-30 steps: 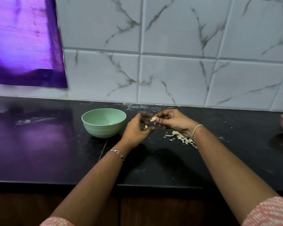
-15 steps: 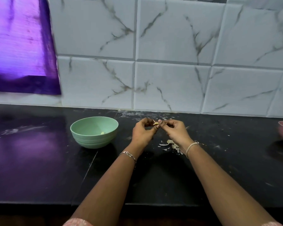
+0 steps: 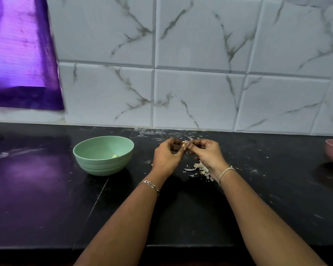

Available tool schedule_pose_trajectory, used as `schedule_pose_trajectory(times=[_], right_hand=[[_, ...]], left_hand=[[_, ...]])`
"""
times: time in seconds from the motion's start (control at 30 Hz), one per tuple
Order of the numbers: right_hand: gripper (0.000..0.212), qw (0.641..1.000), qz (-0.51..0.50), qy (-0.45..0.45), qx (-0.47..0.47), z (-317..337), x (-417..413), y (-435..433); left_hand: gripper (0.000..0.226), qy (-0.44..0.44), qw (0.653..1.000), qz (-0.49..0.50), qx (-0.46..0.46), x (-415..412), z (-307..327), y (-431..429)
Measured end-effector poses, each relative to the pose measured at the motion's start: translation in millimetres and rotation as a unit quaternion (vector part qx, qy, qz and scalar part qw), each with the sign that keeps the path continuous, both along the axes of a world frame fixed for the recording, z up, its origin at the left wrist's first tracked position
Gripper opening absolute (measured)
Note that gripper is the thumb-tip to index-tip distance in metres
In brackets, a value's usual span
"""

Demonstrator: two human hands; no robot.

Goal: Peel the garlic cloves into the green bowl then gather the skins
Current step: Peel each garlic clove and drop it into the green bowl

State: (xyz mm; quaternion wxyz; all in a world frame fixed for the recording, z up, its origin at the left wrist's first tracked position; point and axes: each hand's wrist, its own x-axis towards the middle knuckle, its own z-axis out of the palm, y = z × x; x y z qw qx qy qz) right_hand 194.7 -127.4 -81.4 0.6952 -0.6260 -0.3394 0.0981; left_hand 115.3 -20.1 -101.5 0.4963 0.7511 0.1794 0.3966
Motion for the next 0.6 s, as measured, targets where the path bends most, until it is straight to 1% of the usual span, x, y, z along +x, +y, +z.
schedule_pose_trajectory(times=[0.07,0.2,0.3,0.43,0.6], right_hand=[[0.006,1.000,0.004,-0.001,0.006,0.4,0.8,0.8],[0.006,1.000,0.015,0.002,0.025,0.1,2.2,3.6],[0.009,1.000,0.011,-0.013,0.025,-1.0,2.0,6.5],[0.007,0.999,-0.005,-0.044,0.024,-2.7,0.7,8.9],[0.008,0.998,-0.015,-0.061,0.029,-3.2,1.2,8.9]], left_hand=[[0.012,-0.004,1.000,-0.008,-0.009,-0.3,1.2,0.5],[0.008,-0.028,0.997,-0.034,-0.056,-1.5,2.2,0.9],[0.006,-0.039,0.993,-0.056,-0.091,-4.2,4.1,-2.4],[0.004,-0.050,0.982,-0.089,-0.157,-8.9,6.3,-5.3],[0.005,-0.030,0.965,-0.121,-0.232,-15.9,13.2,-9.6]])
